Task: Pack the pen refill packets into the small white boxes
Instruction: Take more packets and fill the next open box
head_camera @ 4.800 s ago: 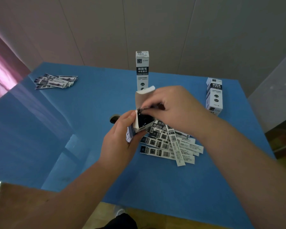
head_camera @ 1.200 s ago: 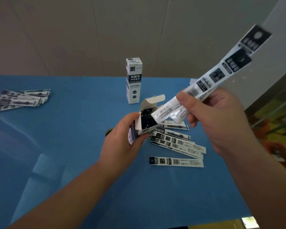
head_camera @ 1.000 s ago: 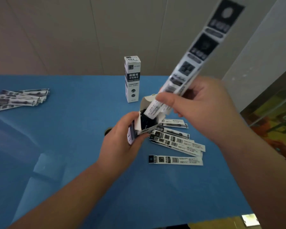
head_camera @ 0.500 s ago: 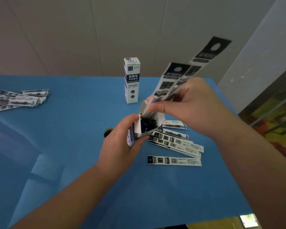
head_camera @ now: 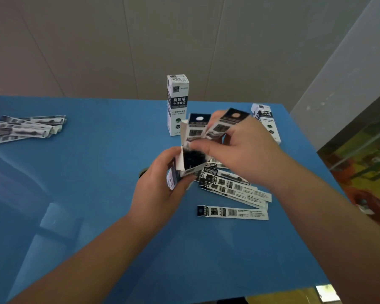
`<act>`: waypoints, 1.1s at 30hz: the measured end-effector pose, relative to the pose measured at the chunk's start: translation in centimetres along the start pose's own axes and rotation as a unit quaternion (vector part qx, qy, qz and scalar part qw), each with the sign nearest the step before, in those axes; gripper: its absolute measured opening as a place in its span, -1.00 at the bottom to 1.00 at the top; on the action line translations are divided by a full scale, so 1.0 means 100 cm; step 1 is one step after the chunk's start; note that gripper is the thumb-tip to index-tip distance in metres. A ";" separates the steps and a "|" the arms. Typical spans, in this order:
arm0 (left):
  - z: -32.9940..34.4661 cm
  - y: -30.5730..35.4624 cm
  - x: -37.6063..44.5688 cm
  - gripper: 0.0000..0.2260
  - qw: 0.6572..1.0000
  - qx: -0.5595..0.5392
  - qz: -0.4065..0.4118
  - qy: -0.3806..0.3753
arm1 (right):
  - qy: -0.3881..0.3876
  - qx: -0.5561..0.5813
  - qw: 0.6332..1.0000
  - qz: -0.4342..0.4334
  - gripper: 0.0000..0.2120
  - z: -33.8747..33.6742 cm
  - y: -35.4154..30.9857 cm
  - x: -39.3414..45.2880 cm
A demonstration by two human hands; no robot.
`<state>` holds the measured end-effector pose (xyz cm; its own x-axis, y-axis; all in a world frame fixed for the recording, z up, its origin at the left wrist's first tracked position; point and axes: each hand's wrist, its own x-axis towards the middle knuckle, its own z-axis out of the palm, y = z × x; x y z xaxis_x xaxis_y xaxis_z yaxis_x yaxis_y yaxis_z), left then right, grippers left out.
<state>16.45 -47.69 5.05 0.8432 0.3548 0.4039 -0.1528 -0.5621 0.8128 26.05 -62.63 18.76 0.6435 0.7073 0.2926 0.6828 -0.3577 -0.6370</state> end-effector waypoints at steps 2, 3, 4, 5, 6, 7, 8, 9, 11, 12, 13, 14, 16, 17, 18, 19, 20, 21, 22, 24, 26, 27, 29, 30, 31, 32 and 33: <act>0.001 0.001 0.001 -0.52 1.000 -0.003 -0.001 0.001 | -0.027 -0.024 0.999 0.032 -0.81 0.005 0.005 0.005; 0.001 0.001 0.002 -0.52 1.000 -0.006 -0.003 0.000 | -0.037 -0.030 0.997 0.059 -0.84 0.007 0.007 0.007; 0.000 0.001 0.002 -0.52 1.000 -0.010 -0.006 -0.001 | -0.041 -0.029 0.995 0.089 -0.84 0.008 0.008 0.008; 0.000 0.001 0.003 -0.53 1.000 -0.014 -0.010 -0.002 | -0.040 -0.024 0.993 0.108 -0.81 0.008 0.009 0.008; -0.001 0.000 0.003 -0.53 1.000 -0.015 -0.012 -0.004 | -0.031 -0.018 0.993 0.109 -0.77 0.006 0.010 0.007; -0.001 -0.001 0.004 -0.52 1.000 -0.012 -0.013 -0.005 | -0.017 -0.013 0.996 0.090 -0.76 0.005 0.009 0.007; -0.001 -0.001 0.004 -0.50 1.000 -0.007 -0.014 -0.006 | -0.005 -0.002 0.998 0.058 -0.81 0.003 0.007 0.007; -0.001 -0.002 0.005 -0.49 1.000 -0.003 -0.016 -0.007 | 0.002 0.012 1.000 0.027 -0.88 0.003 0.004 0.006; 0.000 -0.002 0.004 -0.48 1.000 0.001 -0.014 -0.007 | 0.002 -0.011 1.000 -0.005 -0.95 0.004 0.002 0.007; 0.000 -0.001 0.004 -0.49 1.000 0.001 -0.008 -0.007 | -0.006 -0.047 0.999 -0.003 -0.93 0.006 0.003 0.008; 0.000 -0.001 0.004 -0.49 1.000 0.000 -0.004 -0.007 | -0.023 -0.087 0.996 0.014 -0.88 0.009 0.005 0.010; 0.000 -0.001 0.004 -0.50 1.000 -0.001 -0.005 -0.006 | -0.041 -0.120 0.991 0.041 -0.85 0.011 0.006 0.011; -0.001 -0.002 0.005 -0.50 1.000 0.000 -0.007 -0.005 | -0.052 -0.153 0.985 0.060 -0.80 0.012 0.008 0.013; -0.001 -0.002 0.006 -0.51 1.000 0.002 -0.006 -0.004 | -0.040 -0.158 0.986 0.046 -0.79 0.010 0.008 0.012; -0.002 -0.003 0.006 -0.51 1.000 0.006 -0.006 -0.004 | -0.021 -0.158 0.987 0.027 -0.79 0.008 0.007 0.012; -0.002 -0.003 0.006 -0.51 1.000 0.007 -0.006 -0.005 | -0.008 -0.159 0.987 0.016 -0.81 0.006 0.004 0.011; -0.001 -0.003 0.005 -0.51 1.000 0.004 -0.005 -0.006 | -0.011 -0.168 0.986 0.013 -0.83 0.004 0.001 0.011; -0.001 -0.004 0.005 -0.52 1.000 0.000 -0.004 -0.006 | -0.030 -0.188 0.982 0.016 -0.85 0.005 -0.002 0.012; 0.000 -0.005 0.004 -0.52 1.000 -0.003 -0.003 -0.006 | -0.058 -0.225 0.972 0.022 -0.85 0.006 -0.004 0.015; 0.003 -0.006 0.004 -0.51 1.000 -0.003 0.002 -0.006 | -0.112 -0.291 0.950 0.034 -0.82 0.011 -0.002 0.020; 0.003 -0.007 0.006 -0.50 1.000 0.005 0.005 -0.005 | -0.127 -0.302 0.944 0.027 -0.82 0.009 0.001 0.023; 0.003 -0.007 0.007 -0.51 1.000 0.008 0.004 -0.005 | -0.116 -0.287 0.951 0.020 -0.82 0.006 0.003 0.023; 0.001 -0.007 0.009 -0.52 1.000 0.011 0.005 -0.002 | -0.051 -0.192 0.980 0.030 -0.72 -0.001 0.011 0.017; 0.000 -0.007 0.010 -0.51 1.000 0.013 0.007 0.001 | 0.003 -0.120 0.992 0.044 -0.68 -0.003 0.018 0.013; 0.000 -0.007 0.010 -0.50 1.000 0.014 0.006 0.005 | 0.055 -0.057 0.995 0.061 -0.70 -0.005 0.026 0.009; -0.001 -0.007 0.010 -0.49 1.000 0.015 0.004 0.006 | 0.096 -0.018 0.992 0.081 -0.77 -0.005 0.037 0.005; -0.001 -0.008 0.011 -0.49 1.000 0.015 0.003 0.006 | 0.112 -0.014 0.987 0.110 -0.84 -0.003 0.051 0.001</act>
<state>17.43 -46.84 4.86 0.8362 0.3592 0.4143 -0.1430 -0.5866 0.7971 29.71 -64.55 15.77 0.8357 0.4590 0.3015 0.5249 -0.5061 -0.6844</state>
